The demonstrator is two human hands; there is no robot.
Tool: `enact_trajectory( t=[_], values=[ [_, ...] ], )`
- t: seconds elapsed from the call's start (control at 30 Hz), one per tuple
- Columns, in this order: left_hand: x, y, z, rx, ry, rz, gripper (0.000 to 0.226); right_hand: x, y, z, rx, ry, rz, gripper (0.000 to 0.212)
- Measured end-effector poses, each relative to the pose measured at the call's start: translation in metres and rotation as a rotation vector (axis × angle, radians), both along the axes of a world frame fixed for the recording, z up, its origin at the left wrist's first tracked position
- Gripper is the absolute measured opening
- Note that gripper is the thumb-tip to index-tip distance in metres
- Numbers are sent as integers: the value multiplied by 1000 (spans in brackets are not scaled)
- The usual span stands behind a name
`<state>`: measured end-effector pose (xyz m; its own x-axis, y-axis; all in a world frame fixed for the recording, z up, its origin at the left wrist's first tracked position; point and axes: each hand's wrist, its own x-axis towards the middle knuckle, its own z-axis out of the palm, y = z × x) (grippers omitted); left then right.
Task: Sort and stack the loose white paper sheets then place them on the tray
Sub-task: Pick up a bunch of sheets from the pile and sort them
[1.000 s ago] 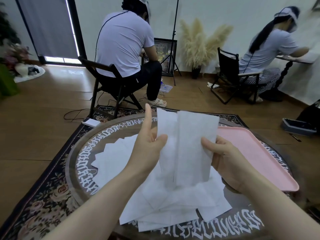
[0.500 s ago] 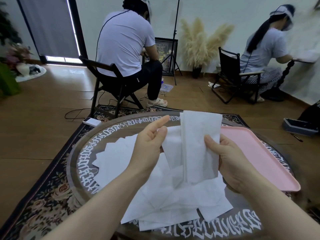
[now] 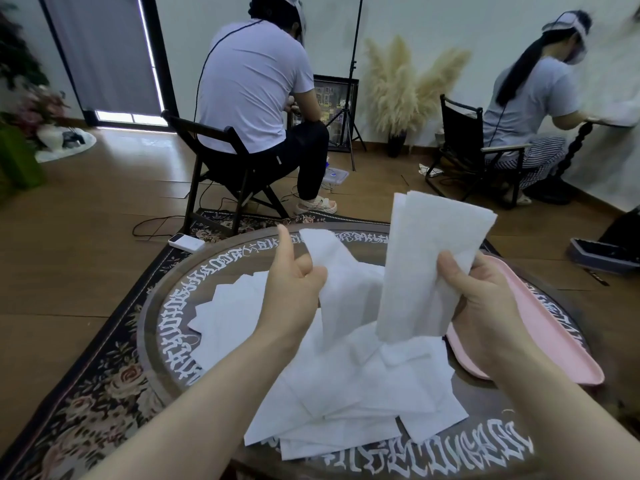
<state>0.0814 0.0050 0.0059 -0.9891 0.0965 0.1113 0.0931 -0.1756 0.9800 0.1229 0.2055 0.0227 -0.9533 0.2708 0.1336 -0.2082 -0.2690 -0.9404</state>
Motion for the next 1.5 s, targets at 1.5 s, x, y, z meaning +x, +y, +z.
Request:
enact_trajectory(
  t=[1.5],
  values=[
    [16,13,-2,96,-79,-245,18,4,-25,-23,227,-152,129,21]
  ],
)
